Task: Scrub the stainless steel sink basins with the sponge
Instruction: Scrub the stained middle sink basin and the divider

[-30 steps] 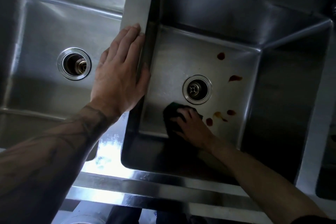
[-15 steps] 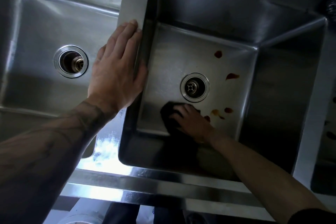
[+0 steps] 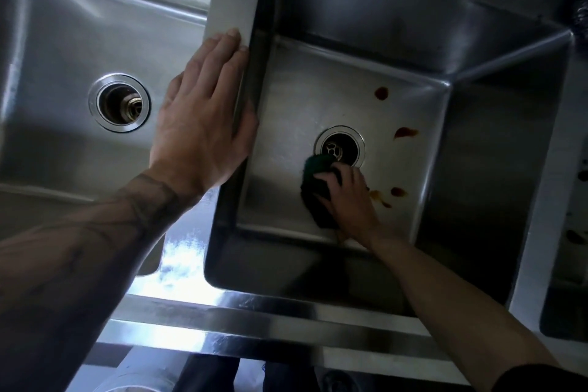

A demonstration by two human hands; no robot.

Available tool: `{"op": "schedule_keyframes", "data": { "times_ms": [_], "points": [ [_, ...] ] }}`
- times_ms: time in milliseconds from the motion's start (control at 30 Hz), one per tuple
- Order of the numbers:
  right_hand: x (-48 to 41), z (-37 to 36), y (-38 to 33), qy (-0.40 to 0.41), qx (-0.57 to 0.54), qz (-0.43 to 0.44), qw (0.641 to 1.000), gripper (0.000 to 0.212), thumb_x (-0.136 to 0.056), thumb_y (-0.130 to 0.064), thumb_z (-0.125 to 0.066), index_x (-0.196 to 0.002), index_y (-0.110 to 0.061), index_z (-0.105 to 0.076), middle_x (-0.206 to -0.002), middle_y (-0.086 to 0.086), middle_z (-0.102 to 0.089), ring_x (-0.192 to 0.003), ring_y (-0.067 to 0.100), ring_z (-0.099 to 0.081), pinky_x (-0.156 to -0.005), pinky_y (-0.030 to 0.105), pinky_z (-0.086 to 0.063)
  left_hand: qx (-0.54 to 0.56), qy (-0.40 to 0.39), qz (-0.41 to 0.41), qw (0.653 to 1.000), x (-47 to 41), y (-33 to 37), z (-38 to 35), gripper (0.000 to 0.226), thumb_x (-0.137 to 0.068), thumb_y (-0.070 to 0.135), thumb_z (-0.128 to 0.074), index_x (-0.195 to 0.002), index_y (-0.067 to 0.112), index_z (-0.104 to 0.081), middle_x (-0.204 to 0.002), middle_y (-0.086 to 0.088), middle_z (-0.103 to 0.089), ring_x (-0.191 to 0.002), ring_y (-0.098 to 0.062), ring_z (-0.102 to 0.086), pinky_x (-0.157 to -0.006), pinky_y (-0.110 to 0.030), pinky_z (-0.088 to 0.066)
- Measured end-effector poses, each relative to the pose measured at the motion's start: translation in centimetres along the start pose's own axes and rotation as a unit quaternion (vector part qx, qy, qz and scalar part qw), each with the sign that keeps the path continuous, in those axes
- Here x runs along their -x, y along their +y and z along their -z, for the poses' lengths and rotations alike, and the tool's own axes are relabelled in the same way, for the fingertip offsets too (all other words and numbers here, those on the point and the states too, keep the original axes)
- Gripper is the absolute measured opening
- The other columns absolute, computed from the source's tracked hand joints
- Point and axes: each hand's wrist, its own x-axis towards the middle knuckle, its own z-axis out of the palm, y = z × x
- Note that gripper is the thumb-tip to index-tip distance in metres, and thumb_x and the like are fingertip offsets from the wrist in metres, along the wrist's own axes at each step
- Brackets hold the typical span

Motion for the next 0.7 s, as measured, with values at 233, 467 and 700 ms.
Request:
{"op": "schedule_keyframes", "data": {
  "times_ms": [233,467,700],
  "points": [
    [4.0,-0.7,1.6,-0.076,0.035,0.219,0.972,0.047,-0.087,-0.041,-0.071,-0.128,-0.02,-0.063,-0.136,0.014,-0.053,-0.116,0.035,-0.049,-0.096,0.045,-0.049,0.009,0.003,0.0,1.0,0.1,0.0,0.1,0.065,-0.097,0.028,-0.048,-0.157,0.004,-0.043,-0.17,-0.012,-0.035,-0.158,-0.032,-0.031,-0.122,-0.054,-0.036],
    [0.7,-1.3,1.0,0.034,0.02,0.035,0.999,0.046,-0.094,-0.033,-0.066,-0.132,-0.011,-0.052,-0.136,0.021,-0.046,-0.117,0.04,-0.046,-0.097,0.048,-0.047,0.009,0.004,-0.004,1.0,0.0,-0.2,-0.3,0.063,-0.099,0.027,-0.049,-0.157,0.004,-0.043,-0.169,-0.012,-0.035,-0.158,-0.033,-0.031,-0.124,-0.054,-0.033],
    [1.4,-0.3,2.5,-0.04,0.034,0.193,0.98,0.042,-0.092,-0.039,-0.053,-0.129,-0.019,-0.053,-0.133,0.016,-0.054,-0.112,0.037,-0.052,-0.092,0.045,-0.052,0.01,-0.001,0.002,1.0,0.0,0.1,0.0,0.065,-0.098,0.026,-0.051,-0.157,0.003,-0.043,-0.17,-0.012,-0.035,-0.158,-0.033,-0.031,-0.124,-0.054,-0.034]
  ]
}}
